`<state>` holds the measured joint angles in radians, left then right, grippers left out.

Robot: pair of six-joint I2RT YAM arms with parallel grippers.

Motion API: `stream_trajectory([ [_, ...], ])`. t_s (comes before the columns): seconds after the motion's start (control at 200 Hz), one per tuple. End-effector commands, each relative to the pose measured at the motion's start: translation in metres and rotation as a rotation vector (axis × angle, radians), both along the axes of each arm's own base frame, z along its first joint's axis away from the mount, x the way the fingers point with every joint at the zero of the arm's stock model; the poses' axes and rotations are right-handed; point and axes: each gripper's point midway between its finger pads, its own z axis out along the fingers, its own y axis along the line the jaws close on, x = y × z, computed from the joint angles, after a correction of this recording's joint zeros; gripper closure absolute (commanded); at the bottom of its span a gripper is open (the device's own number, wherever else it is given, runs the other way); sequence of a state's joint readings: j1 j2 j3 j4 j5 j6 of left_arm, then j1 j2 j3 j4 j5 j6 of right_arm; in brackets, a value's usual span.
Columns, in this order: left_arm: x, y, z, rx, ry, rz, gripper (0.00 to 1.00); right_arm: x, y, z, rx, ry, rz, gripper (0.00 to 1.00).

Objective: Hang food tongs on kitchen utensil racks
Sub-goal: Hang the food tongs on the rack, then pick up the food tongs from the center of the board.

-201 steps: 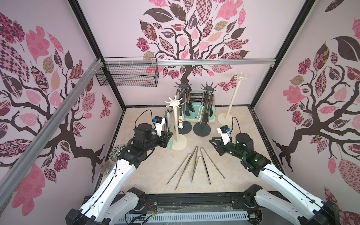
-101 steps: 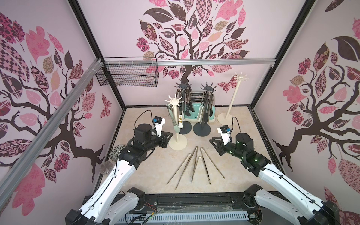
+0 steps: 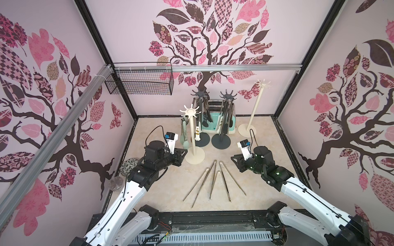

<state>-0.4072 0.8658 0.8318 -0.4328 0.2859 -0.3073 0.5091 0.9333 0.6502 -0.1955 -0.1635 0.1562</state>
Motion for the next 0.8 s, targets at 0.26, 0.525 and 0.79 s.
stream_trajectory([
  [0.26,-0.014,0.017,-0.019,-0.062,0.038,0.1,0.74,-0.011,-0.025,-0.058,-0.097,0.316,-0.22,0.72],
  [0.525,-0.017,0.013,-0.039,-0.104,0.084,0.098,0.74,-0.022,-0.028,-0.093,-0.172,0.47,-0.264,0.72],
  [0.79,-0.02,0.012,-0.048,-0.117,0.108,0.095,0.74,-0.028,-0.022,-0.114,-0.22,0.552,-0.23,0.69],
])
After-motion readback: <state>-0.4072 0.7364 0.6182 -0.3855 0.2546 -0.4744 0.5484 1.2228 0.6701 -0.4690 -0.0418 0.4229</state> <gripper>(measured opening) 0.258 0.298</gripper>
